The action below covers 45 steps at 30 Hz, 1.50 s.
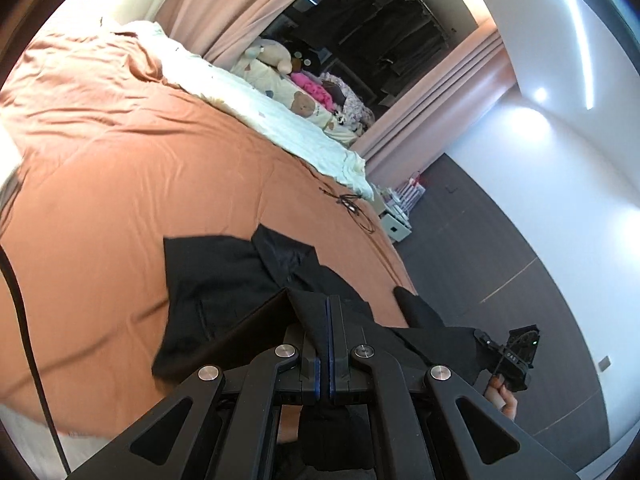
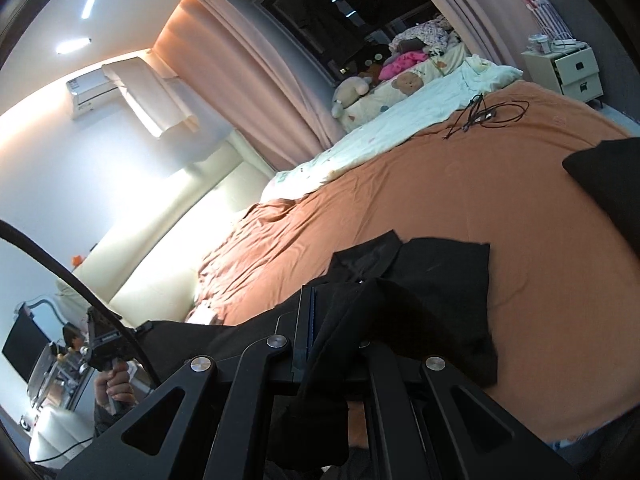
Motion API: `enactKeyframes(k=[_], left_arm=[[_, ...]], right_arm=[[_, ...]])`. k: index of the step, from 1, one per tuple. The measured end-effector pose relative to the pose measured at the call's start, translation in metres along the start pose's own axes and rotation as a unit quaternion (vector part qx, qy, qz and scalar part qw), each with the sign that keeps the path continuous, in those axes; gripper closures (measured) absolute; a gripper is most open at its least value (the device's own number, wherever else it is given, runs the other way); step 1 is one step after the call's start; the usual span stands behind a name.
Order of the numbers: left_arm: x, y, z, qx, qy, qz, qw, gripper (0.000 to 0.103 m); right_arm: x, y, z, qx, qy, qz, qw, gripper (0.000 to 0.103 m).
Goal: Fold large clothes
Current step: 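Lay the hem down over the collar half and release both tools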
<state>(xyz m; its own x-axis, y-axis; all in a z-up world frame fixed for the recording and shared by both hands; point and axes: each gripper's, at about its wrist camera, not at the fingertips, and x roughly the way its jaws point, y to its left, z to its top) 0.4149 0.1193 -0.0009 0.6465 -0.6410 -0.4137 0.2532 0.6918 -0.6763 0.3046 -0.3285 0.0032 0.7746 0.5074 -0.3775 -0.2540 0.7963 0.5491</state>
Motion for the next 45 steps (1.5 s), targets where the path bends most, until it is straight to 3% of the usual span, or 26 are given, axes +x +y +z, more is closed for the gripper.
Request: enactKeyframes(k=[11,27,28,30,31,32,33,34,35,37,45], left_arm=[[0.091,0.04,0.05,-0.021,0.039,0.038,0.9983,0.102],[0.215,0.138,0.072,-0.087,0.108,0.102,0.9851,0.1],[0.218,0.142,0.073,-0.092,0.113,0.107,0.9835,0.096],[0.229,0.15,0.075,-0.102,0.13,0.119,0.9791,0.091],[0.23,0.151,0.075,-0.102,0.133,0.119,0.9786,0.076],[0.23,0.15,0.077,-0.099,0.13,0.122,0.979,0.065],[0.228,0.149,0.078,-0.095,0.124,0.125,0.9799,0.04],[0.221,0.145,0.081,-0.086,0.107,0.136,0.9811,0.021],[0.215,0.143,0.083,-0.08,0.094,0.143,0.982,0.016],[0.205,0.14,0.085,-0.068,0.078,0.149,0.9834,0.013],[0.197,0.142,0.066,-0.039,0.108,0.19,0.9751,0.013]], right_arm=[[0.079,-0.02,0.046,0.025,0.031,-0.043,0.998,0.103],[0.202,-0.055,0.076,0.102,0.107,-0.116,0.982,0.098],[0.208,-0.055,0.078,0.108,0.112,-0.12,0.98,0.095],[0.213,-0.056,0.083,0.123,0.113,-0.121,0.979,0.07],[0.213,-0.056,0.087,0.13,0.107,-0.119,0.978,0.034],[0.211,-0.057,0.089,0.134,0.098,-0.116,0.979,0.015],[0.205,-0.052,0.094,0.134,0.079,-0.118,0.981,0.015],[0.201,-0.053,0.096,0.132,0.073,-0.119,0.981,0.015],[0.198,-0.051,0.099,0.134,0.073,-0.116,0.982,0.015],[0.191,-0.045,0.102,0.132,0.074,-0.12,0.981,0.015],[0.174,-0.014,0.089,0.072,0.107,-0.188,0.974,0.015]])
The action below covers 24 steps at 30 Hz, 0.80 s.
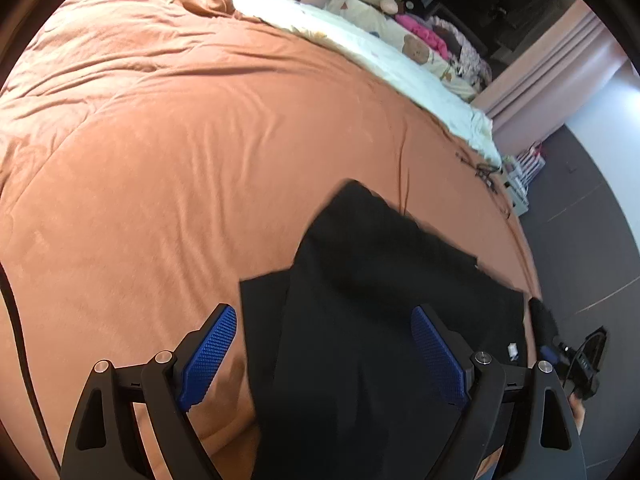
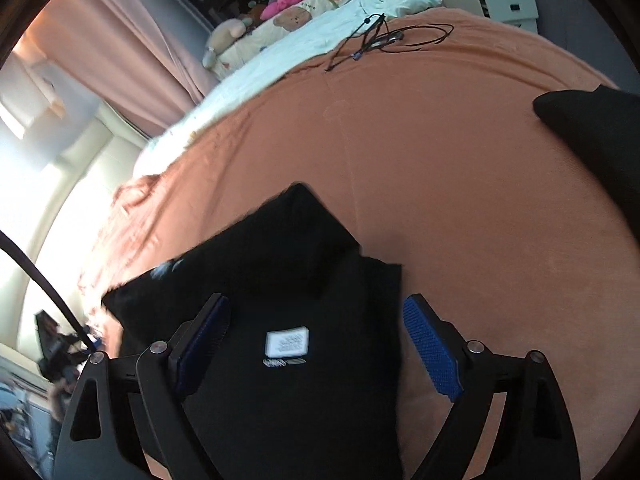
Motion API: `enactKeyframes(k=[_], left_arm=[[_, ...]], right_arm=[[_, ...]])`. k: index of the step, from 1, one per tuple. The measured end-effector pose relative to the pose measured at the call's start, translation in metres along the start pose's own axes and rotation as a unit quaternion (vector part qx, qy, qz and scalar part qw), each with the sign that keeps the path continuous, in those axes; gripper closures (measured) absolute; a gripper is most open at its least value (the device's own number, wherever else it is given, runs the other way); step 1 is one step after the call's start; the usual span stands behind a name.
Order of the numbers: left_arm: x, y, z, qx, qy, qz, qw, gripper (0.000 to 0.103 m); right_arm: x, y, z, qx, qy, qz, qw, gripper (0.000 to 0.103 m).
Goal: Fold large clothes
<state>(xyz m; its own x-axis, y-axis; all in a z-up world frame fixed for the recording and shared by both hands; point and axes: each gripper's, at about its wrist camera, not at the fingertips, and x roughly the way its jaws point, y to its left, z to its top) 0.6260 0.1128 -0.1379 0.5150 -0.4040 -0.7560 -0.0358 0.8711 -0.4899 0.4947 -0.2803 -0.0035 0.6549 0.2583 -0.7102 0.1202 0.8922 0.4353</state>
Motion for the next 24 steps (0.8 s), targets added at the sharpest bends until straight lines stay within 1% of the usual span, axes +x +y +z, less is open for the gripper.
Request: enactKeyframes(k=[2,4,5,7,9,10,11,12,13,14,15,16,17,18,20,24], left_arm=[[0.006,0.002,-0.009,0.01,0.018,0.01,0.9997,0.016],[0.012,0.002,-0.019,0.023,0.036,0.024,0.9988,0.027],[0.016,0.004,-0.027,0.03,0.048,0.03,0.998,0.029],[0.021,0.009,-0.041,0.032,0.066,0.036,0.9966,0.038],[0.024,0.016,-0.053,0.031,0.079,0.035,0.9958,0.041],[0.025,0.018,-0.06,0.034,0.088,0.036,0.9949,0.043],[0.027,0.018,-0.065,0.038,0.092,0.038,0.9943,0.044],[0.028,0.018,-0.07,0.042,0.098,0.041,0.9935,0.049],[0.029,0.018,-0.075,0.046,0.103,0.039,0.9929,0.061],[0.03,0.017,-0.077,0.047,0.106,0.035,0.9926,0.069],[0.032,0.016,-0.079,0.05,0.107,0.043,0.9921,0.076],[0.032,0.015,-0.08,0.054,0.105,0.051,0.9917,0.089],[0.033,0.012,-0.079,0.061,0.103,0.06,0.991,0.092],[0.034,0.01,-0.077,0.064,0.102,0.064,0.9907,0.095],[0.034,0.007,-0.074,0.066,0.097,0.071,0.9906,0.096],[0.042,0.007,-0.076,0.072,0.096,0.091,0.9885,0.096]], right_arm=[[0.007,0.007,0.002,-0.007,0.008,-0.007,1.0,0.015],[0.012,0.014,-0.002,-0.014,0.02,-0.023,0.999,0.015],[0.012,0.015,-0.004,-0.018,0.027,-0.033,0.999,0.015],[0.012,0.017,-0.012,-0.029,0.043,-0.049,0.997,0.016],[0.015,0.021,-0.022,-0.04,0.064,-0.056,0.996,0.024],[0.016,0.022,-0.025,-0.044,0.074,-0.059,0.995,0.032],[0.018,0.023,-0.029,-0.047,0.084,-0.061,0.993,0.037],[0.021,0.024,-0.029,-0.048,0.092,-0.065,0.992,0.04],[0.023,0.024,-0.032,-0.051,0.099,-0.07,0.991,0.051],[0.023,0.023,-0.033,-0.051,0.102,-0.068,0.991,0.067],[0.025,0.022,-0.034,-0.049,0.104,-0.058,0.992,0.075],[0.025,0.023,-0.034,-0.05,0.104,-0.056,0.992,0.081],[0.025,0.025,-0.032,-0.056,0.1,-0.063,0.991,0.09],[0.025,0.027,-0.03,-0.062,0.096,-0.069,0.991,0.093],[0.023,0.027,-0.024,-0.061,0.087,-0.071,0.992,0.098],[0.022,0.022,-0.023,-0.039,0.082,-0.08,0.993,0.099]])
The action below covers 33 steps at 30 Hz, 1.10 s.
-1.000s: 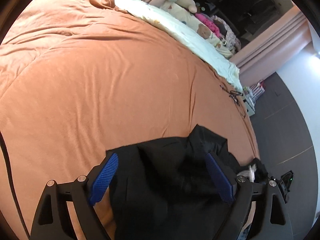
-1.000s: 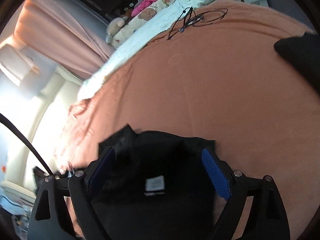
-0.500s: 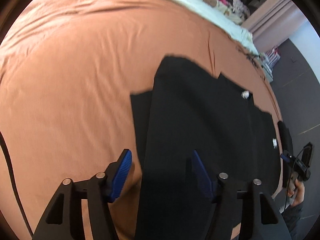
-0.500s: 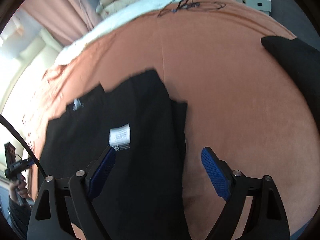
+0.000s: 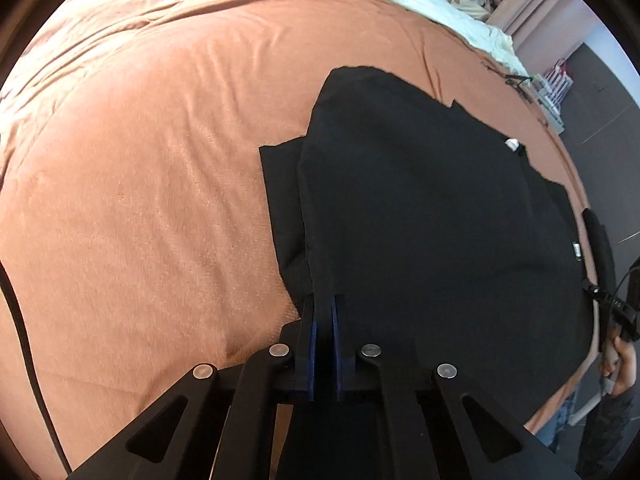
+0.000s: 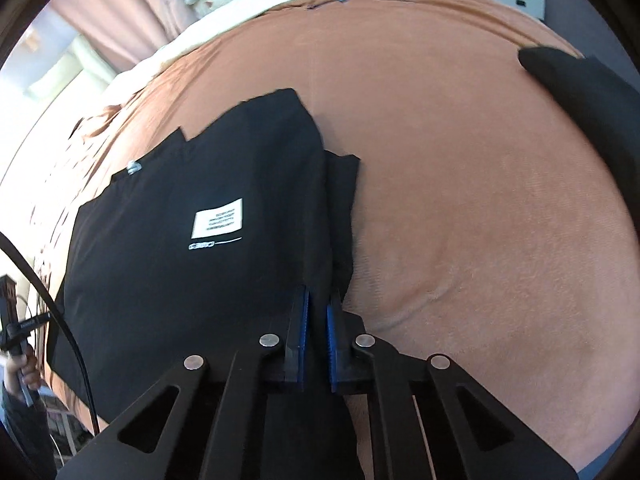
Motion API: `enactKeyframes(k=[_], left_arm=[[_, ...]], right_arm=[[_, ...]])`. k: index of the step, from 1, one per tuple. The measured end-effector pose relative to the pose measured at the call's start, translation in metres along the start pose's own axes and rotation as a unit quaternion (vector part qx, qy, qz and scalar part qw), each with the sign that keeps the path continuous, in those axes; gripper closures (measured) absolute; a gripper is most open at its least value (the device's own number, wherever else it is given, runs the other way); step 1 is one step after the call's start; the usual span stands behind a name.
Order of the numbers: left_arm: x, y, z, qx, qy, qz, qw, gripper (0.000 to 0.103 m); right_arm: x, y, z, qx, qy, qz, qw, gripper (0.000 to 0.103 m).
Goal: Fold large clothes
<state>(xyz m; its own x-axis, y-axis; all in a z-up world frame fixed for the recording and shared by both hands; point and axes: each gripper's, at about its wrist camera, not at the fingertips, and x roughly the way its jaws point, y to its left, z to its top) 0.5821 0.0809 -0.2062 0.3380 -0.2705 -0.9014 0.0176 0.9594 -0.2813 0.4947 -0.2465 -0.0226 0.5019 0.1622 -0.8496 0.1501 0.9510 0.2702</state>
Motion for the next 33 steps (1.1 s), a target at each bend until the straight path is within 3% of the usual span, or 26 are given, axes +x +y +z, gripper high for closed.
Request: enactKeyframes(k=[5,8,10,12,14,15,23,25,29,33], left_arm=[[-0.012,0.002,-0.006,-0.008,-0.012,0.012,0.9998,0.087],[-0.033,-0.004,-0.01,0.009,-0.035,0.035,0.9987,0.082],[-0.047,-0.013,-0.013,0.025,-0.05,0.033,0.9979,0.067],[-0.056,-0.025,-0.02,0.043,-0.062,0.028,0.9967,0.062],[-0.06,-0.036,-0.027,0.06,-0.064,0.019,0.996,0.062],[-0.06,-0.041,-0.031,0.068,-0.062,0.013,0.9957,0.062],[-0.024,-0.076,-0.071,0.121,-0.021,0.021,0.9923,0.062],[-0.012,-0.072,-0.079,0.119,-0.01,0.033,0.9922,0.062],[-0.009,-0.063,-0.086,0.103,-0.009,0.018,0.9945,0.061],[-0.017,-0.06,-0.088,0.098,-0.006,0.018,0.995,0.061]], right_arm=[[-0.007,0.004,-0.003,0.002,-0.01,-0.013,1.0,0.096],[-0.028,0.01,-0.012,-0.01,-0.025,-0.046,0.999,0.095],[-0.041,0.019,-0.019,-0.021,-0.038,-0.041,0.998,0.094],[-0.049,0.027,-0.022,-0.033,-0.045,-0.036,0.998,0.081],[-0.054,0.043,-0.03,-0.053,-0.048,-0.023,0.997,0.043],[-0.059,0.049,-0.036,-0.064,-0.05,-0.016,0.997,0.04],[-0.058,0.099,-0.089,-0.159,-0.034,-0.015,0.987,0.04],[-0.05,0.105,-0.102,-0.172,-0.023,-0.018,0.985,0.04],[-0.028,0.101,-0.121,-0.18,0.01,-0.046,0.983,0.04],[-0.034,0.099,-0.129,-0.187,0.016,-0.064,0.98,0.041]])
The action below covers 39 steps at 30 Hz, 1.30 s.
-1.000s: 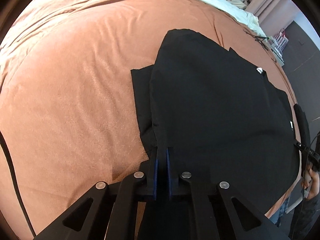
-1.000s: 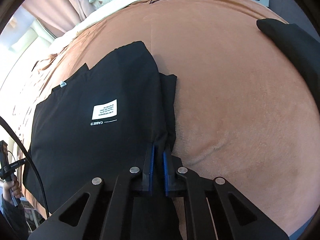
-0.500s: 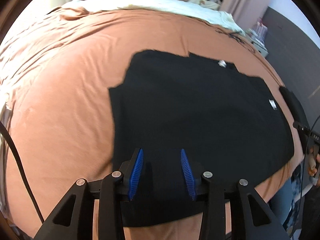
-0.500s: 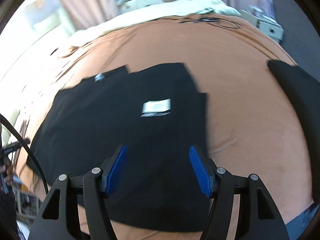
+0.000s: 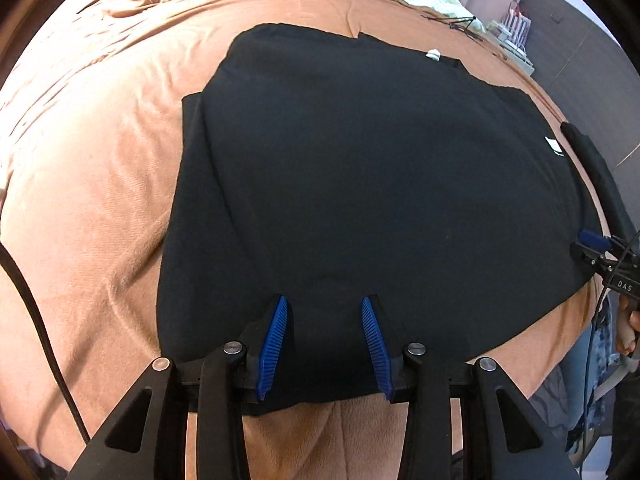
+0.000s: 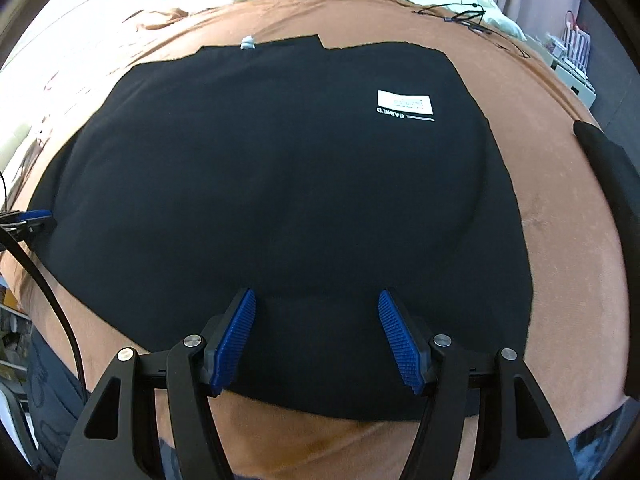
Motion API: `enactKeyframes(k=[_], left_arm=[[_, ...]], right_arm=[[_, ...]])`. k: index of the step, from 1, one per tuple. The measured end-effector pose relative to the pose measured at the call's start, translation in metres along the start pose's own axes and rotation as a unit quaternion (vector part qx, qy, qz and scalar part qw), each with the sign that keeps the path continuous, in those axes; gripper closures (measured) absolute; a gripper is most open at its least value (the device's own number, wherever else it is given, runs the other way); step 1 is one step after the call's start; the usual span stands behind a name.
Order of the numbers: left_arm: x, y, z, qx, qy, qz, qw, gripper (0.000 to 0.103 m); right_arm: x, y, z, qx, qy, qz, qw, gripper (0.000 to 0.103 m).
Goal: Fold large clothes
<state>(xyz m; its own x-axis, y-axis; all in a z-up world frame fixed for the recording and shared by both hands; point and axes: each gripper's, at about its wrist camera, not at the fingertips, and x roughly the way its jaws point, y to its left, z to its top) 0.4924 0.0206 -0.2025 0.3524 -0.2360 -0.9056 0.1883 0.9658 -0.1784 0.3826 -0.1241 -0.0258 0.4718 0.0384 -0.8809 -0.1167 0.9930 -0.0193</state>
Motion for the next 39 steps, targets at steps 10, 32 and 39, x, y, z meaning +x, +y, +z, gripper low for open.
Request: enactKeyframes(k=[10,32,39], left_arm=[[-0.007,-0.016,0.04,0.016,-0.017,0.01,0.9997,0.061],[0.08,-0.031,0.174,-0.002,-0.002,0.05,0.9987,0.061],[0.089,-0.018,0.193,-0.031,-0.004,0.052,0.9982,0.061]], right_arm=[[-0.013,-0.003,0.028,0.008,-0.013,0.019,1.0,0.049],[0.083,0.003,0.141,0.006,0.01,-0.009,1.0,0.049],[0.101,-0.004,0.151,0.025,0.007,-0.016,1.0,0.049]])
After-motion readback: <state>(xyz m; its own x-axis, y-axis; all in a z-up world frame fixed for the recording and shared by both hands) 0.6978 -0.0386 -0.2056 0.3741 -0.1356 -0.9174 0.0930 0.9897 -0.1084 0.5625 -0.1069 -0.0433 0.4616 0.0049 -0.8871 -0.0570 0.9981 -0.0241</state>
